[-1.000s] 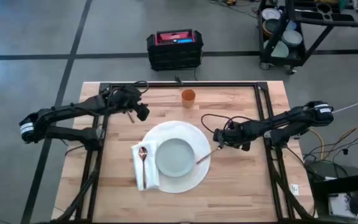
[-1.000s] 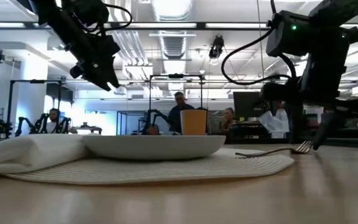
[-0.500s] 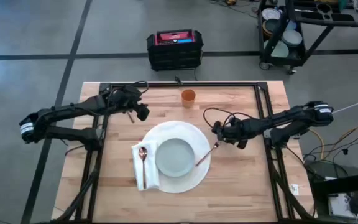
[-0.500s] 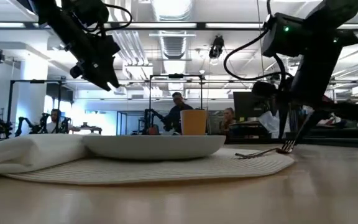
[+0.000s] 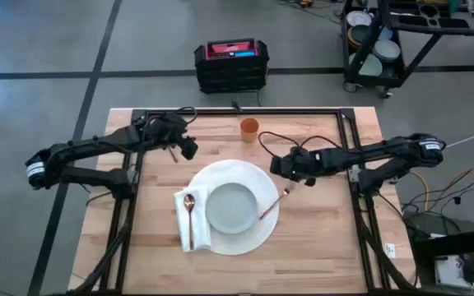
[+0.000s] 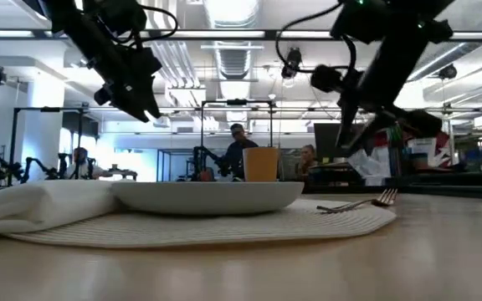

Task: Set table place
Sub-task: Adjust the gold fork on the mat

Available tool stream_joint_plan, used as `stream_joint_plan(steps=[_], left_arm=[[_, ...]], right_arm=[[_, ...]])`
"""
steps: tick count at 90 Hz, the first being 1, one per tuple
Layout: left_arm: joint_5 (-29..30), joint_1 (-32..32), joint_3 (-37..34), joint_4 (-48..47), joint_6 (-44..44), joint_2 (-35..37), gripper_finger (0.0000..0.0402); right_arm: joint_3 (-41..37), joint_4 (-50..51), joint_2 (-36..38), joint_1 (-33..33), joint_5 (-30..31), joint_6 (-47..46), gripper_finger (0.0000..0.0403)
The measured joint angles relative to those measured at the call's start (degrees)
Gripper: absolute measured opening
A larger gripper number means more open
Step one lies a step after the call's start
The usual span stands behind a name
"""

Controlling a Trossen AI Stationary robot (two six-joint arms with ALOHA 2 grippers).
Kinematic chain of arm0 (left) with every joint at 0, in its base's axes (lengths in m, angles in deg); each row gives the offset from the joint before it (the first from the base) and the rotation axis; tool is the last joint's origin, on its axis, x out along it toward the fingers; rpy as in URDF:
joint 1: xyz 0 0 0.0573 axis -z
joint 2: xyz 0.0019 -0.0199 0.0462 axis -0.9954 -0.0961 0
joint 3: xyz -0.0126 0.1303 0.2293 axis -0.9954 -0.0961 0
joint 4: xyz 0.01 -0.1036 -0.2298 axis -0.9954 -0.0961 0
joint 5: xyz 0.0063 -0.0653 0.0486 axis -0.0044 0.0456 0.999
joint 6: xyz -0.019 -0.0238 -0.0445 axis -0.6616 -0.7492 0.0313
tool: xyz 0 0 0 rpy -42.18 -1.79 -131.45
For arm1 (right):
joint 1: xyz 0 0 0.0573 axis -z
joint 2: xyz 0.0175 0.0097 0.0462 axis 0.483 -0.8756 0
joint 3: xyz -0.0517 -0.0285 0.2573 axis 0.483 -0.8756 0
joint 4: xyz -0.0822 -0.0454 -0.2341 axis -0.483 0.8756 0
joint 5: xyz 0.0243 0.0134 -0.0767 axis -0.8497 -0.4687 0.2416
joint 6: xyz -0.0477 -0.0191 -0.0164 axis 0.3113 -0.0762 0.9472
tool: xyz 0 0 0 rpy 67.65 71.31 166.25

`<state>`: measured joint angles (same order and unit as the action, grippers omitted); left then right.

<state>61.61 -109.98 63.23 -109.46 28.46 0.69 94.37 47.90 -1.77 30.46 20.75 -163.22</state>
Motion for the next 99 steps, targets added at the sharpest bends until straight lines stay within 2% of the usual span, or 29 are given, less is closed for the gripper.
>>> stream_joint_plan(steps=[6,29,64,82,99], left_arm=[[0.02,0.00,0.00,0.02,0.02,-0.01,0.0217],[0.02,0.00,0.00,0.02,0.07,-0.01,0.0217],[0.03,0.00,-0.02,-0.01,-0.06,-0.01,0.0217],[0.02,0.00,-0.02,-0.07,-0.07,-0.01,0.0217],[0.02,0.00,-0.02,0.00,-0.07,-0.01,0.0217]], right_arm=[[0.73,0.07,-1.69,-1.05,-2.10,1.36,0.0006],[3.13,-5.14,-10.32,-5.25,-7.51,1.11,0.0000],[15.07,-5.31,-23.16,-9.09,-15.90,7.84,0.0000],[20.89,1.32,-26.46,-9.83,-17.28,12.45,0.0000],[21.92,6.14,-27.13,-9.96,-17.64,15.01,0.0000]])
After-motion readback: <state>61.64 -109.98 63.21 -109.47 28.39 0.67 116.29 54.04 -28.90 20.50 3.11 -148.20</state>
